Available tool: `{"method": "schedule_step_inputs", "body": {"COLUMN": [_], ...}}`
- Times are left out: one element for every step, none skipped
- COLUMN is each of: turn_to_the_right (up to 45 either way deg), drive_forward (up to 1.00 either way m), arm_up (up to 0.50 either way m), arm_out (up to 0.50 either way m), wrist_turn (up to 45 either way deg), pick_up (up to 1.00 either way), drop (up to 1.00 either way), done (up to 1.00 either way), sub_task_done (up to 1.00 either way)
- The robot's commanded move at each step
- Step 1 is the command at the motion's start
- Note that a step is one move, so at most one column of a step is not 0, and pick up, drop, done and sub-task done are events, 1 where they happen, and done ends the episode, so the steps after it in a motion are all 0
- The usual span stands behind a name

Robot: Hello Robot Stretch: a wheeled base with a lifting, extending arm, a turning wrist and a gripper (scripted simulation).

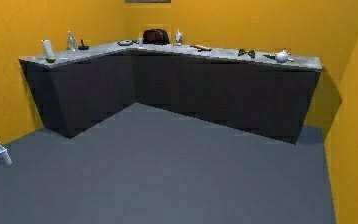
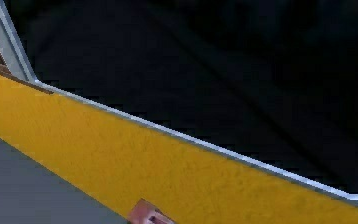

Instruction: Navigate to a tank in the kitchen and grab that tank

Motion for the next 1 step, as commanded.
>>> {"method": "schedule_step_inputs", "body": {"turn_to_the_right": [0.0], "drive_forward": [0.00], "arm_up": [0.00], "arm_out": [0.00], "wrist_turn": [0.0], "pick_up": [0.00], "drop": [0.00], "done": [1.00], "sub_task_done": [0.00]}}
